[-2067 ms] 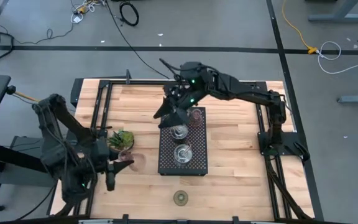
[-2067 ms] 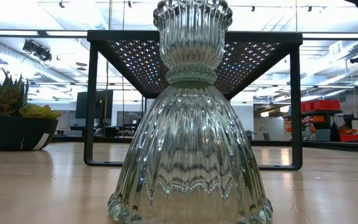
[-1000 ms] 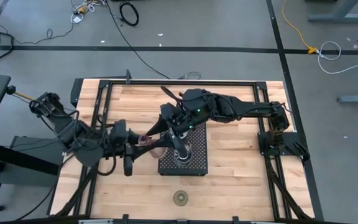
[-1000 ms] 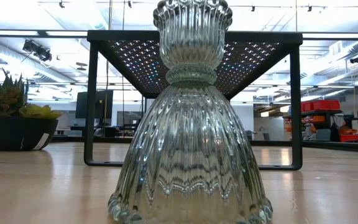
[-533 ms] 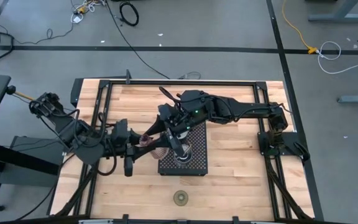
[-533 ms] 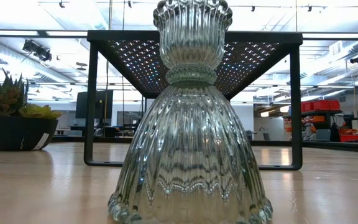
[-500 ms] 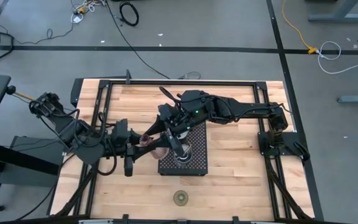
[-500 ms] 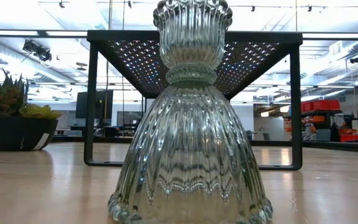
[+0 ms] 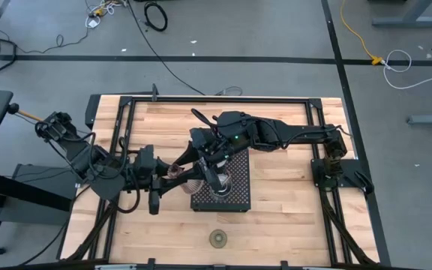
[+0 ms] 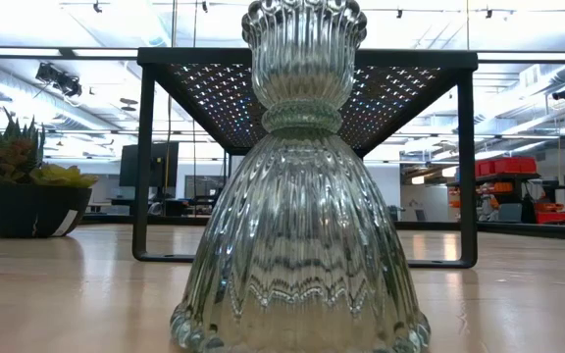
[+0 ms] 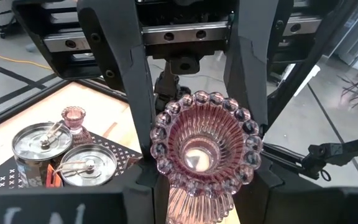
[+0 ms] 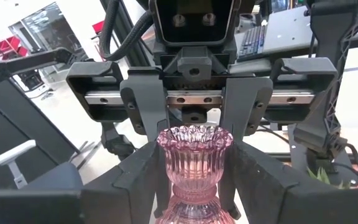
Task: Pick & Place candle stick holders
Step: Put the pink glass candle holder on the shelf aligned with the pink glass candle holder
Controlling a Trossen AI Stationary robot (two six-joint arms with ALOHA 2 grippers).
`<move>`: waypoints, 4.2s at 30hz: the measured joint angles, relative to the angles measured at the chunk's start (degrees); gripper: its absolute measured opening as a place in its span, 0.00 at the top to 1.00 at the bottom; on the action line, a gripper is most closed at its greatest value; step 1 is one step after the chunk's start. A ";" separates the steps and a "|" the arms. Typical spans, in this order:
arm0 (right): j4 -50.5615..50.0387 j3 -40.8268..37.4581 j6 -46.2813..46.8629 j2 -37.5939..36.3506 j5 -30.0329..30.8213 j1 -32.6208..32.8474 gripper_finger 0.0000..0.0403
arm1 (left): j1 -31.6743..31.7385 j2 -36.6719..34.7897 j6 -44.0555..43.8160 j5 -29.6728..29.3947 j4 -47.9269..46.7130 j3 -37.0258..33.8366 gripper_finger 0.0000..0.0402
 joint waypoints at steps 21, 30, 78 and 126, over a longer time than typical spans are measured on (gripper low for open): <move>-0.46 0.00 -2.18 0.09 -0.06 0.61 0.48 | 0.02 0.00 0.15 0.55 0.09 0.00 0.67; -0.50 0.00 -2.45 0.09 0.89 0.73 0.39 | 0.02 -0.02 0.55 0.04 -0.02 0.00 0.67; -0.68 0.00 -3.04 1.81 5.36 1.46 0.72 | 0.04 -0.09 0.41 -0.48 -0.34 0.00 0.67; -18.59 -0.21 -8.68 -5.57 9.07 -3.37 0.73 | 0.00 -0.15 -0.39 -4.81 -1.92 0.29 0.62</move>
